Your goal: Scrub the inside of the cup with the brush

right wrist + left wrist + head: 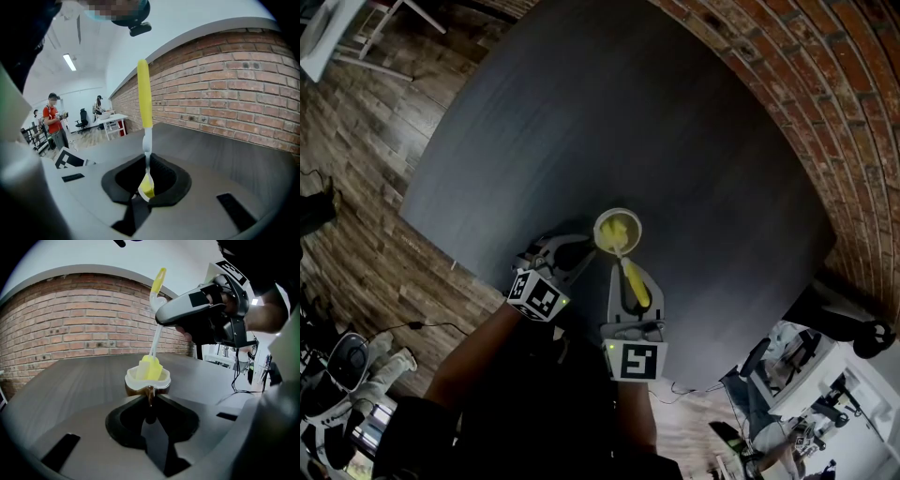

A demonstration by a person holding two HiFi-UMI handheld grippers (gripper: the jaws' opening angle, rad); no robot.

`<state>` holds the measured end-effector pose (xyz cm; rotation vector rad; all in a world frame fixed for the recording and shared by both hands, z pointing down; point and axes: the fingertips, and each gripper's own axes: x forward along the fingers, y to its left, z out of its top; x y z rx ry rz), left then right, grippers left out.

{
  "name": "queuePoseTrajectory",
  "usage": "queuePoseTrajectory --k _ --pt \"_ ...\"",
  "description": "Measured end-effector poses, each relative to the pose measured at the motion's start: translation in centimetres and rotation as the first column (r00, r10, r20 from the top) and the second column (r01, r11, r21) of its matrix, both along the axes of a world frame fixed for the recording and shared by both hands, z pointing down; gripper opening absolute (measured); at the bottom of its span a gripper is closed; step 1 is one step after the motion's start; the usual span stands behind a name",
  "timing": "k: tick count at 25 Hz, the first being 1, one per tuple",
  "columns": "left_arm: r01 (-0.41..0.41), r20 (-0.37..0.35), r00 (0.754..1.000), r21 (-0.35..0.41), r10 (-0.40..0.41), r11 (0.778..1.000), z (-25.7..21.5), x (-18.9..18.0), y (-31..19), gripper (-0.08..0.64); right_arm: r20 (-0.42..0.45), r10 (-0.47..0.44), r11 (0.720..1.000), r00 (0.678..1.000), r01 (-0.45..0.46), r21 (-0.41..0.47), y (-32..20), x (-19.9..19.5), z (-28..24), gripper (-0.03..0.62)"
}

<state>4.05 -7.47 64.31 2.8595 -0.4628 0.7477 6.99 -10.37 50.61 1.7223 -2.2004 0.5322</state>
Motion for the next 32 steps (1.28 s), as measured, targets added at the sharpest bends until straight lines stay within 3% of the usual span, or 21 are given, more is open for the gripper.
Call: queuePoseTrajectory --k 7,13,17,21,24,26,32 --pt "0.001 0.001 1.0 0.002 -0.001 1.0 0.0 -0.1 -0.1 0.081 -0.136 -0.087 0.994 0.987 0.078 -0.075 0.8 0.3 0.2 0.048" --pt "0.005 0.0 1.0 -0.001 -0.005 1.0 0.1 -0.3 -0.1 0.081 -0.322 -0.163 0.983 0.933 0.127 -0.132 1.5 0.8 1.0 0.048" --pt "0.004 -0.002 1.0 0.0 -0.004 1.0 0.1 -0.3 -0.2 0.081 -0.389 -0.154 0.988 0.908 0.135 -0.074 1.4 0.6 1.2 0.049" --pt "-0.002 -0.005 1.0 -0.002 0.002 1.0 0.1 -0.3 -0.1 0.081 -0.36 -0.093 0.995 0.928 0.099 -0.002 1.1 0.8 1.3 0.049" --pt "-0.005 -0.005 1.0 -0.001 0.005 1.0 0.0 -0.2 0.0 0.081 -0.238 0.027 0.998 0.971 -0.012 0.065 0.5 1.3 0.9 0.049" --pt "-0.007 -0.006 1.0 -0.002 0.007 1.0 0.1 -0.2 0.0 0.081 -0.168 0.083 0.992 0.982 -0.066 0.103 0.0 1.4 0.6 0.048" --pt "-0.01 -0.011 1.0 -0.004 0.01 1.0 0.0 -0.1 0.0 0.081 -0.089 0.075 0.992 0.993 -0.066 0.105 -1.0 1.3 0.7 0.048"
